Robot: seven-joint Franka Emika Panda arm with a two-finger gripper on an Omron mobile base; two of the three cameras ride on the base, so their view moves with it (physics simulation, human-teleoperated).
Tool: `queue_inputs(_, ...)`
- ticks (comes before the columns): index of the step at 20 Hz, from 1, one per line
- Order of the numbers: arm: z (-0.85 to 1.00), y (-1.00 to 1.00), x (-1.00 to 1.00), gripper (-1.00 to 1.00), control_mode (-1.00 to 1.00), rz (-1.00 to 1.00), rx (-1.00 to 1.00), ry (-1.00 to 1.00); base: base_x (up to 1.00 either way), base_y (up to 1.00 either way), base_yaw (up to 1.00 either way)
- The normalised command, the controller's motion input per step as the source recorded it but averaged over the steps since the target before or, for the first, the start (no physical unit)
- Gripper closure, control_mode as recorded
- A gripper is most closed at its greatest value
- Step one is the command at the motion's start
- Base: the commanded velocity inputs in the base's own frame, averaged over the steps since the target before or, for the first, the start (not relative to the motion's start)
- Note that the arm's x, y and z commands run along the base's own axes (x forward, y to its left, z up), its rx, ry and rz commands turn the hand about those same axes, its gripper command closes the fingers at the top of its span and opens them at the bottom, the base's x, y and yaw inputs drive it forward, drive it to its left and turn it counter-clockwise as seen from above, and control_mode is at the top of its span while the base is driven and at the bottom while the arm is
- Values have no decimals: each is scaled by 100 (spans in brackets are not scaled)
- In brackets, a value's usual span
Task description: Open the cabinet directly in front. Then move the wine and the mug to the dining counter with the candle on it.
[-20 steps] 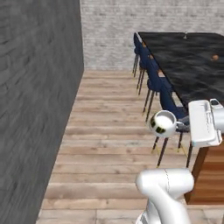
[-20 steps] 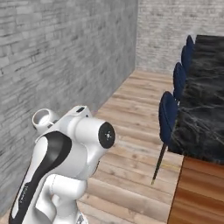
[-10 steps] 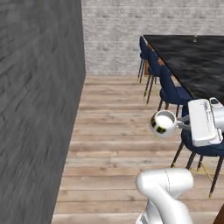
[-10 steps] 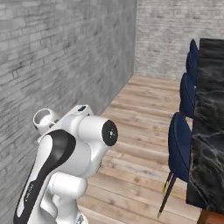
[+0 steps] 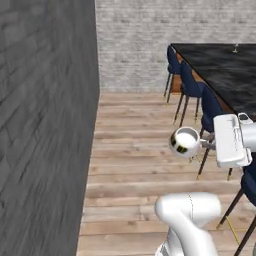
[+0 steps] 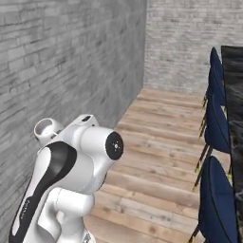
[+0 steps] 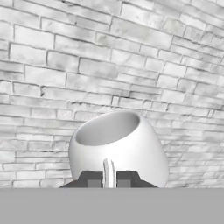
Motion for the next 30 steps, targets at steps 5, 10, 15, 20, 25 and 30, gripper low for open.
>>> queue_inputs(5, 0, 0, 0, 100, 100, 0, 0, 0, 100, -9, 0)
queue_inputs(10, 0, 0, 0, 100, 100, 0, 0, 0, 100, 0, 0)
queue_inputs(15, 0, 0, 0, 100, 100, 0, 0, 0, 100, 1, -1)
queue_inputs(20, 0, 0, 0, 100, 100, 0, 0, 0, 100, 6, -5)
queue_inputs(25, 0, 0, 0, 100, 100, 0, 0, 0, 100, 7, -5)
queue_inputs(30, 0, 0, 0, 100, 100, 0, 0, 0, 100, 26, -6)
